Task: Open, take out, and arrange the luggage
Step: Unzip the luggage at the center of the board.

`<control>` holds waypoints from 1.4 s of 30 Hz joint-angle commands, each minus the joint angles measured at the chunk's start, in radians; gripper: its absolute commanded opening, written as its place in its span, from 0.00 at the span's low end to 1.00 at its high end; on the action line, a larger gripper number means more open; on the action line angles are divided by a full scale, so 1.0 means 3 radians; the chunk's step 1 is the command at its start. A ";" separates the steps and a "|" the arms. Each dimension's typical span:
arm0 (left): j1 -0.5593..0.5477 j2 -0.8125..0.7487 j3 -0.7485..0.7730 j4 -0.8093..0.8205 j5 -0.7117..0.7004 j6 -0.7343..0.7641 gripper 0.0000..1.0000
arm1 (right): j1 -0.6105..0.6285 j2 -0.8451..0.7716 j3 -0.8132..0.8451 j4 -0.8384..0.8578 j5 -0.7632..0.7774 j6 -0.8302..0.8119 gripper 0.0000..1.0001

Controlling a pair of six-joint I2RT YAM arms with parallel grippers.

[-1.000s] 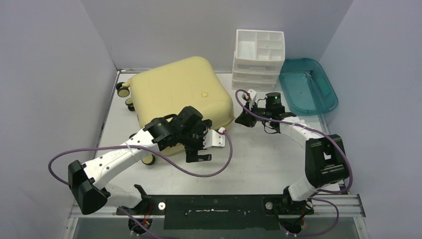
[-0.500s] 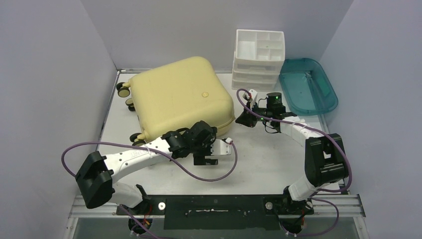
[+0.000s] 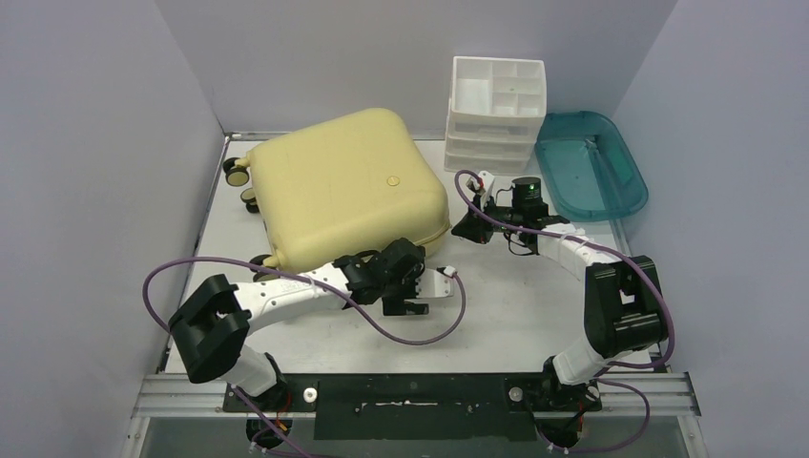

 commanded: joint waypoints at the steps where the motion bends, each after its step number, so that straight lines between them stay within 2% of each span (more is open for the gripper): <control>1: 0.0106 -0.0029 -0.0004 0.0430 -0.0490 -0.0086 0.91 | -0.0105 -0.0028 -0.0037 -0.0033 -0.0055 -0.0033 0.00; 5: 0.0099 -0.0247 0.0119 0.0273 -0.0337 -0.0089 0.91 | -0.0105 -0.0013 -0.0031 -0.0040 -0.0064 -0.0044 0.00; 14: 0.0109 -0.0566 0.0146 0.0179 -0.0352 -0.0073 0.91 | -0.0106 0.0024 -0.0026 -0.0040 -0.0056 -0.0044 0.00; 23: 0.0099 -0.0300 -0.0157 0.0513 -0.0700 -0.0002 0.91 | -0.0105 0.0023 -0.0020 -0.0040 -0.0038 -0.0043 0.00; 32: 0.0093 -0.0005 -0.0156 0.0563 -0.0869 -0.0007 0.89 | -0.0105 0.0018 -0.0026 -0.0040 -0.0065 -0.0034 0.00; 34: 0.0094 -0.0060 -0.0115 0.0483 -0.0721 -0.0073 0.88 | -0.0112 0.0014 -0.0028 -0.0040 -0.0065 -0.0034 0.00; 39: 0.0102 -0.0389 0.0025 0.0134 -0.0015 -0.0174 0.89 | -0.0116 0.0015 -0.0031 -0.0036 -0.0083 -0.0026 0.00; 42: 0.0112 -0.0367 0.0038 0.0017 0.0151 -0.0184 0.88 | -0.0114 0.0022 -0.0026 -0.0033 -0.0089 -0.0018 0.00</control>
